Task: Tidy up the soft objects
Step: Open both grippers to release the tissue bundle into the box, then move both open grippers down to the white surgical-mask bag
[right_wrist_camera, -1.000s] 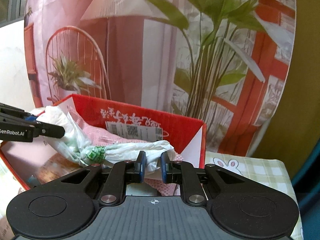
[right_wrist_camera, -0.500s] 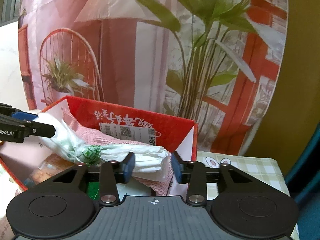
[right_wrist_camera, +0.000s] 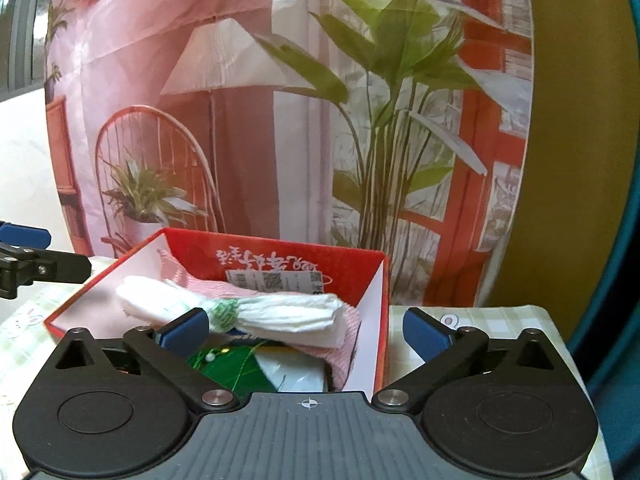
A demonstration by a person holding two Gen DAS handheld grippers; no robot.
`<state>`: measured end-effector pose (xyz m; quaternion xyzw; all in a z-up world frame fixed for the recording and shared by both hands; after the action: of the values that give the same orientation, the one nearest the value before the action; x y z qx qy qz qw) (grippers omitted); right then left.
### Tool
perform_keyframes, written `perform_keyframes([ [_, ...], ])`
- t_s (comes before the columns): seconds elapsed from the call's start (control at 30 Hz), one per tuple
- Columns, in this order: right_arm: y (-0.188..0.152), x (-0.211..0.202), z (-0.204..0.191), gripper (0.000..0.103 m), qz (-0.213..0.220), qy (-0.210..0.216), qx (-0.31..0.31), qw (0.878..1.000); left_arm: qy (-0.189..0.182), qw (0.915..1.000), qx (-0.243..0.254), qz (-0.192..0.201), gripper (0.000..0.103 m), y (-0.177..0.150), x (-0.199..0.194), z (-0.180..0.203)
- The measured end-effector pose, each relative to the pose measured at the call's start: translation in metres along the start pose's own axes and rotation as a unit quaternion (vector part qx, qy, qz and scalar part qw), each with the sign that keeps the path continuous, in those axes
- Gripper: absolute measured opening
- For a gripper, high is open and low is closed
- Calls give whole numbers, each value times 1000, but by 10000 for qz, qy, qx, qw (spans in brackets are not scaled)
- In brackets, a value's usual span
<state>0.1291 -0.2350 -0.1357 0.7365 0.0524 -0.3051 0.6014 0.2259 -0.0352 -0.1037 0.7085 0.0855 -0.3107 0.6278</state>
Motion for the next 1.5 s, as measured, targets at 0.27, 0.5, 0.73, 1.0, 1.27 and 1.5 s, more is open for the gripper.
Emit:
perform_keyframes([
  [0.27,-25,-31,-2,103,65,54,244,9997,82,9996,-225,-146,103,-38,-27,-4],
  [0.5,-55,-53,0,103,124,16,511,9986,126,9990,-378,-219,103,-74,-38,-8],
  [0.73,-88,-58,4,103,-80,-83,602,9981,164,9985,-377,-354,103,-97,-32,-11],
  [1.0,-124,-45,1,103,-567,-76,648,9963,210,9952,-630,-722,103,-126,-15,-19],
  [1.27,-153,-31,-10,103,-1000,25,599,9932,155,9913,-754,-1071,103,-154,-3,-19],
  [1.5,-169,-19,-19,103,-1333,119,522,9896,81,9896,-775,-1209,103,-166,4,-16],
])
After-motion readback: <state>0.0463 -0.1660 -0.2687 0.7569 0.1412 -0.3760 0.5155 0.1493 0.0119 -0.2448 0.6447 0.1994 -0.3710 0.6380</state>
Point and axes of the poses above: each gripper's, at about its wrist camera, not at the fingertips, and x roughly the way its jaws point, z to its right, y to its top, the point moved 2 cm from there along x, roughly the way its jaws point, and after that the axes turned 1 degree about y, right-handed, at the moved point
